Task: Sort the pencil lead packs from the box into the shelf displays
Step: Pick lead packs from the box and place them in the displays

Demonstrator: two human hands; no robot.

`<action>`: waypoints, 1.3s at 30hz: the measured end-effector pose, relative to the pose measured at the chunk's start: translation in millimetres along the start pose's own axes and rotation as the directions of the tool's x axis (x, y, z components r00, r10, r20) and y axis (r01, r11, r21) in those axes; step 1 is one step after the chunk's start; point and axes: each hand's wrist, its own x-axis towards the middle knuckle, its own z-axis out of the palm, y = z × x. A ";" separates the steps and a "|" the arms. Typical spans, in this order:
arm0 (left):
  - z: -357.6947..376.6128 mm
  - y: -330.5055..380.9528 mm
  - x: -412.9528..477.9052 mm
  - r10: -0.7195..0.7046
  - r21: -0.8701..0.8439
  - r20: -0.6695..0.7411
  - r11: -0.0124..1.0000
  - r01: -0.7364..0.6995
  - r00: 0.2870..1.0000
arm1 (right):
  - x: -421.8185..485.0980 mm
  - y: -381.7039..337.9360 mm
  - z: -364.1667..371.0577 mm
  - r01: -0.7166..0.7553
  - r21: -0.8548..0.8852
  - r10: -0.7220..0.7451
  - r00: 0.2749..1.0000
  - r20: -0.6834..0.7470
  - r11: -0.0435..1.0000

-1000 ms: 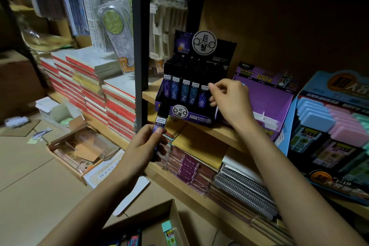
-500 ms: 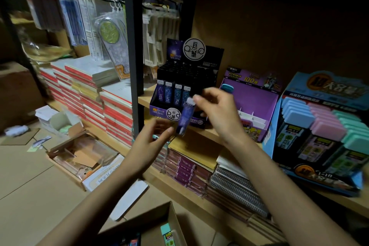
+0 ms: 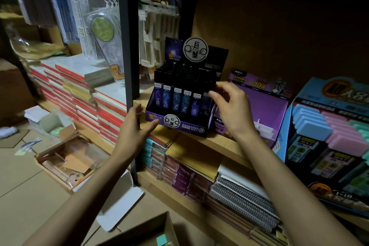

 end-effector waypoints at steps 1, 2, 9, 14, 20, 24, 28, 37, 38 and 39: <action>3.9 -1.0 0.4 -0.007 -0.024 0.011 1.000 0.007 1.000 | -0.9 0.9 0.9 0.002 -0.004 -0.002 1.000 0.025 1.000; 7.3 -2.1 0.7 -0.007 -0.043 0.013 0.999 0.007 1.000 | -2.1 1.1 1.5 0.005 -0.004 -0.005 0.999 0.049 1.000; 7.8 -9.1 2.2 0.012 -0.104 0.015 0.995 -0.010 1.000 | 1.8 10.6 3.9 -0.069 -0.030 0.068 0.997 -0.034 0.997; -2.9 -9.8 0.1 0.034 -0.083 0.114 0.996 -0.025 0.993 | 9.9 18.2 13.3 -0.177 -0.129 0.170 0.983 -0.065 0.976; -36.8 -15.1 -18.9 0.038 0.164 0.254 0.983 -0.081 0.967 | 9.0 13.3 0.6 -0.224 -0.334 0.248 0.968 0.030 0.916; -68.7 -19.8 -48.6 -0.041 0.214 0.377 0.976 -0.044 0.925 | -4.4 -1.8 -12.9 -0.177 -0.284 0.216 0.970 0.111 0.942; -82.6 -32.8 -88.1 -0.157 0.258 0.332 0.964 0.071 0.930 | -50.3 -26.8 -5.7 -0.028 -0.139 0.075 0.935 0.348 0.990; -48.7 -120.9 -216.4 -0.436 0.400 0.399 0.874 0.274 0.807 | -196.7 33.3 64.6 0.063 -0.332 0.244 0.552 0.797 0.941; -44.3 -134.4 -232.7 -0.457 0.414 0.393 0.863 0.290 0.798 | -214.6 45.7 71.6 0.014 -0.347 0.289 0.523 0.802 0.938; -40.1 -148.3 -249.1 -0.484 0.421 0.378 0.849 0.319 0.789 | -232.9 57.3 78.2 -0.037 -0.358 0.328 0.498 0.803 0.933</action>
